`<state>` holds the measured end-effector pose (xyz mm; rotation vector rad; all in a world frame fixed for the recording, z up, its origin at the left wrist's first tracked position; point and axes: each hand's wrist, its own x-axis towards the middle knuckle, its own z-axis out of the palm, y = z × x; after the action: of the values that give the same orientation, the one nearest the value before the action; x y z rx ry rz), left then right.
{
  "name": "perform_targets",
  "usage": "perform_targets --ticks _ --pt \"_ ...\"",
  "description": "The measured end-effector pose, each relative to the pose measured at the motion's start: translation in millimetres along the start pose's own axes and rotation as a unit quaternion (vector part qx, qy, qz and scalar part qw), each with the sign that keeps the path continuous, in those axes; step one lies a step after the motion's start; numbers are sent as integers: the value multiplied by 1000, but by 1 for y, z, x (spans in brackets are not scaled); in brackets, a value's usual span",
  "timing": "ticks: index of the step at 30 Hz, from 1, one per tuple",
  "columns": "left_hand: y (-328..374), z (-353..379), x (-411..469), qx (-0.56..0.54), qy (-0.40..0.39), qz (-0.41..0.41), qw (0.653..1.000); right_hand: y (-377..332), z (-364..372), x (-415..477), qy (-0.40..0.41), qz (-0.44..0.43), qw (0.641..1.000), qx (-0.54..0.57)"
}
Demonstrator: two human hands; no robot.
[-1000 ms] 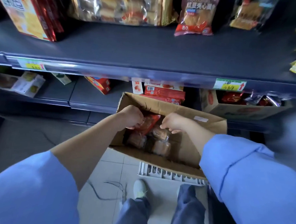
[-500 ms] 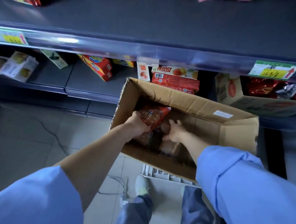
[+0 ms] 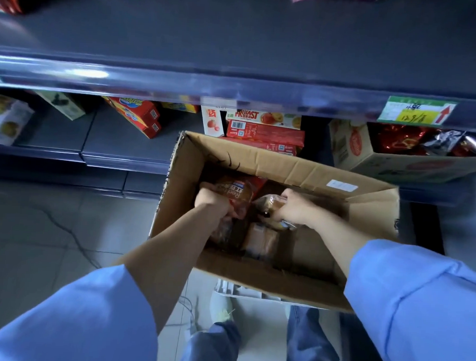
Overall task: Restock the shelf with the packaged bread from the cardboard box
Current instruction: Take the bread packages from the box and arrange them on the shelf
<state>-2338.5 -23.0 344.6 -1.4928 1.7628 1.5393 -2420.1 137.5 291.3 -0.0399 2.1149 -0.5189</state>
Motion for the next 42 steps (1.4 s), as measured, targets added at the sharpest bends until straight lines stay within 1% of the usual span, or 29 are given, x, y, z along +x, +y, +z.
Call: perform_targets --ticks 2,4,9,12,14,18,20,23,25,29,33,36,39,42 --pt "8 -1 -4 6 -10 -5 1000 -2 -14 -13 -31 26 998 46" --pt "18 -4 -15 33 -26 -14 999 -7 -31 -29 -61 39 995 68" --pt "51 -19 -61 137 -54 2 989 -21 -81 -79 -122 63 988 69" --pt "76 -28 -96 178 -97 12 979 -30 -116 -115 -155 71 983 67" --pt "93 -32 -121 210 -102 44 971 -33 -141 -142 -154 64 984 64" --pt "130 -38 -167 207 -78 126 967 -37 -189 -187 -144 57 986 66" --pt "147 -38 -186 193 -80 156 966 -35 -214 -207 -122 47 988 79" --pt "172 -36 -212 163 -73 194 965 -29 -250 -233 -62 14 991 115" --pt "187 -33 -225 139 -63 214 965 -23 -270 -247 -39 -7 987 157" --pt "211 -20 -243 110 -46 230 966 -6 -296 -264 -47 -35 967 249" --pt "230 -4 -248 49 -30 240 969 12 -310 -259 -33 -36 955 294" --pt "240 9 -250 9 -24 251 968 18 -318 -251 10 -38 928 372" --pt "247 18 -247 -19 -5 258 966 19 -324 -240 46 -70 871 483" --pt "252 22 -242 -40 11 261 964 19 -326 -225 50 -110 817 564"
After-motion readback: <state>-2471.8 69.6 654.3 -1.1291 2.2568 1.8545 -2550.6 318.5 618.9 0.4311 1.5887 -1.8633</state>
